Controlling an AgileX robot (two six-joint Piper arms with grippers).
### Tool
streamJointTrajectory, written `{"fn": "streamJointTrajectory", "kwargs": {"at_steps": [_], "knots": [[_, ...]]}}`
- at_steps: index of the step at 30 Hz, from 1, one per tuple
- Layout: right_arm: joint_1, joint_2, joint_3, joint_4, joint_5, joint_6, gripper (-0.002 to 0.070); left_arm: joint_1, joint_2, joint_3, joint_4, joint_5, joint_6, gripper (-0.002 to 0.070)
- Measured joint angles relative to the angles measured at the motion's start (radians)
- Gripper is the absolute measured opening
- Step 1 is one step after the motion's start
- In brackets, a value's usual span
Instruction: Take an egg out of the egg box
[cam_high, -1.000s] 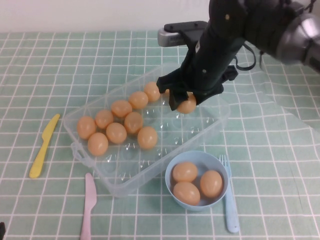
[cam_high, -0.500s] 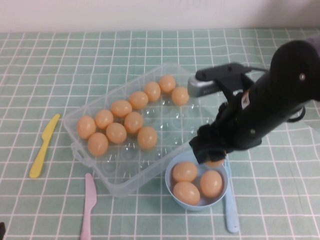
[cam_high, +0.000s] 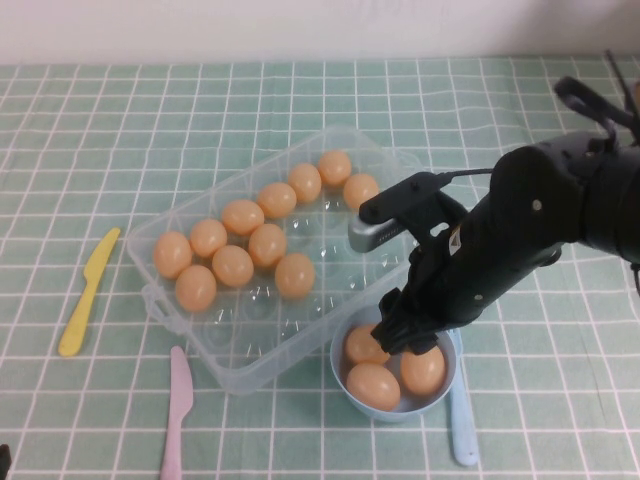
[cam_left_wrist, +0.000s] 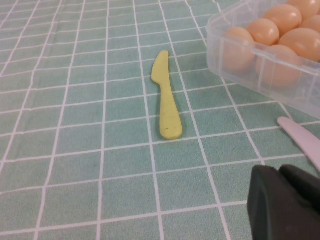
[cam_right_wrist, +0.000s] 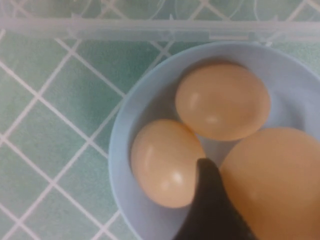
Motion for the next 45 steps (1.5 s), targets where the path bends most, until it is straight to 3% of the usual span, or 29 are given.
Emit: {"fn": "streamJointTrajectory", "kwargs": {"at_steps": [11,20,31,36,42,45], "knots": [[0.000,0.058,0.000,0.000,-0.016,-0.096,0.0387,0.000,0.000,0.000,0.000,0.002,0.000,-0.0004],[0.000,0.059,0.000,0.000,-0.016,-0.097,0.0515,0.000,0.000,0.000,0.000,0.002,0.000,-0.0004],[0.000,-0.086,0.000,0.000,0.131,-0.023,0.0519,0.000,0.000,0.000,0.000,0.002,0.000,-0.0005],[0.000,-0.214,0.000,0.000,0.240,0.047,0.0412,0.000,0.000,0.000,0.000,0.002,0.000,-0.0005],[0.000,-0.354,0.022,0.000,0.371,0.058,0.0130,0.000,0.000,0.000,0.000,0.002,0.000,-0.0004],[0.000,-0.410,0.050,0.000,0.408,0.056,0.0028,0.000,0.000,0.000,0.000,0.002,0.000,-0.0004]]}}
